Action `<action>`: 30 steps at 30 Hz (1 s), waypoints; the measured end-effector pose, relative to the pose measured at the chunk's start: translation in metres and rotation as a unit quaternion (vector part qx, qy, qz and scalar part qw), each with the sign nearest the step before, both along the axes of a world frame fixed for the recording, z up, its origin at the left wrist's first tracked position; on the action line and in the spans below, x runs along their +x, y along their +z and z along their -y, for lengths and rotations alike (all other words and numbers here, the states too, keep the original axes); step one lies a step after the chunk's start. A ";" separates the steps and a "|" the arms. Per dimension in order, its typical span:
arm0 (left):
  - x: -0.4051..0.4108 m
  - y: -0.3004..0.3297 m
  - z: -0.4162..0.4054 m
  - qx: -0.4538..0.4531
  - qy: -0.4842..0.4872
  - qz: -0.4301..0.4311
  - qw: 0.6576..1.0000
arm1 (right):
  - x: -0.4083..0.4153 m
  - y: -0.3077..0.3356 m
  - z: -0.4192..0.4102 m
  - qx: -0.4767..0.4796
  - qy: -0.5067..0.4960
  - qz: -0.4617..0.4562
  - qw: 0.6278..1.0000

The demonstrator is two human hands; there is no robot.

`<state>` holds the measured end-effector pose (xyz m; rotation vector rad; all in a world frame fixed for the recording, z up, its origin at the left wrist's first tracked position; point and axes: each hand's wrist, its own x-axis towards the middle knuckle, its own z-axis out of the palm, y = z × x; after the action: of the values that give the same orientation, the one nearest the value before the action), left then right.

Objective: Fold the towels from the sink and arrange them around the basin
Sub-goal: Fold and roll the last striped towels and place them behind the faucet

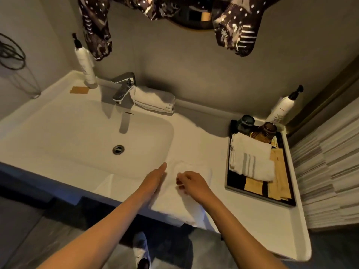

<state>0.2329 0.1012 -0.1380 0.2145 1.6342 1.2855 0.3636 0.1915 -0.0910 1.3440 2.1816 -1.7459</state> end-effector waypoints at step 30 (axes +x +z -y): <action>0.005 -0.041 0.051 0.076 -0.490 -0.607 0.621 | 0.078 -0.087 0.018 0.491 0.221 0.022 0.843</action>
<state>0.2381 0.0506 -0.1790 2.1411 1.8350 0.2347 0.4413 0.1735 -0.1781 0.7572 3.1407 -0.3745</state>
